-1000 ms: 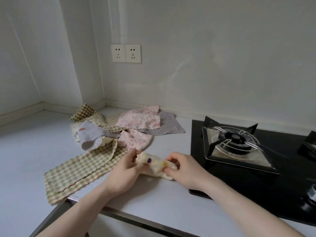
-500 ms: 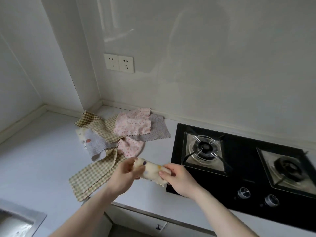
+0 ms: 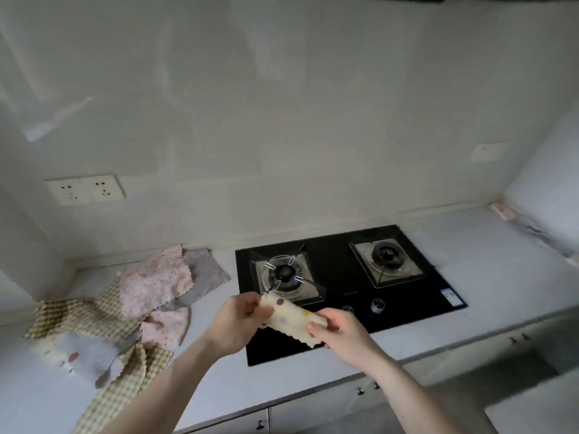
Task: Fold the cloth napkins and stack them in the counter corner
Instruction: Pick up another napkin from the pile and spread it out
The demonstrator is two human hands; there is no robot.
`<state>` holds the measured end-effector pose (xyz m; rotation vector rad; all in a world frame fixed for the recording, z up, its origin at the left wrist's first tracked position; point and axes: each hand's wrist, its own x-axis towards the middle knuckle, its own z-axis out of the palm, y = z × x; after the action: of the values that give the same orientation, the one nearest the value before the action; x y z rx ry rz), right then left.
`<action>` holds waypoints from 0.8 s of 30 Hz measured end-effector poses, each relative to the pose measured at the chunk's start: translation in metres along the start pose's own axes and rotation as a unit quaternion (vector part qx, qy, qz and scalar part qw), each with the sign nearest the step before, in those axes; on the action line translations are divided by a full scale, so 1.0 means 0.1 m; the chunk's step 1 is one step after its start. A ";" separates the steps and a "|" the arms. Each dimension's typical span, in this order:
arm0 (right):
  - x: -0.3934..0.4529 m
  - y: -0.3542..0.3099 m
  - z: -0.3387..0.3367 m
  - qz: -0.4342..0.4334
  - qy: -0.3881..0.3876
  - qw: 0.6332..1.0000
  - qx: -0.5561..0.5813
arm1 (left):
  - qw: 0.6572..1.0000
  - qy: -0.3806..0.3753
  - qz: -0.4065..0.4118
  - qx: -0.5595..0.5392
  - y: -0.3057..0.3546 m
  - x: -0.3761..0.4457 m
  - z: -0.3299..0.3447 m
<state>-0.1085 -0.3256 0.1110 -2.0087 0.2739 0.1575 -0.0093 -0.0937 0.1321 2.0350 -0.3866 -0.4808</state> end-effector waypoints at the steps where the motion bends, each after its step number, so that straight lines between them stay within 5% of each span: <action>1: -0.06 0.01 -0.12 0.006 0.019 1.000 0.006 | 1.000 -0.016 0.014 0.002 0.11 0.07 0.06; 14: -0.76 0.67 -1.60 0.080 0.207 0.972 0.072 | 0.972 -0.155 0.133 0.119 1.40 0.93 1.54; 20: -1.00 1.44 -2.59 0.097 0.261 0.958 0.062 | 0.960 -0.209 0.124 0.135 2.02 1.30 2.72; 24: -1.19 2.02 -3.33 0.145 0.286 0.933 0.162 | 0.952 -0.225 0.135 0.156 2.42 1.46 3.56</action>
<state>-0.2793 -0.6950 0.1084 -1.6356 0.9100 -0.2832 -0.0726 -0.5431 0.1584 2.1149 -1.0611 -0.7508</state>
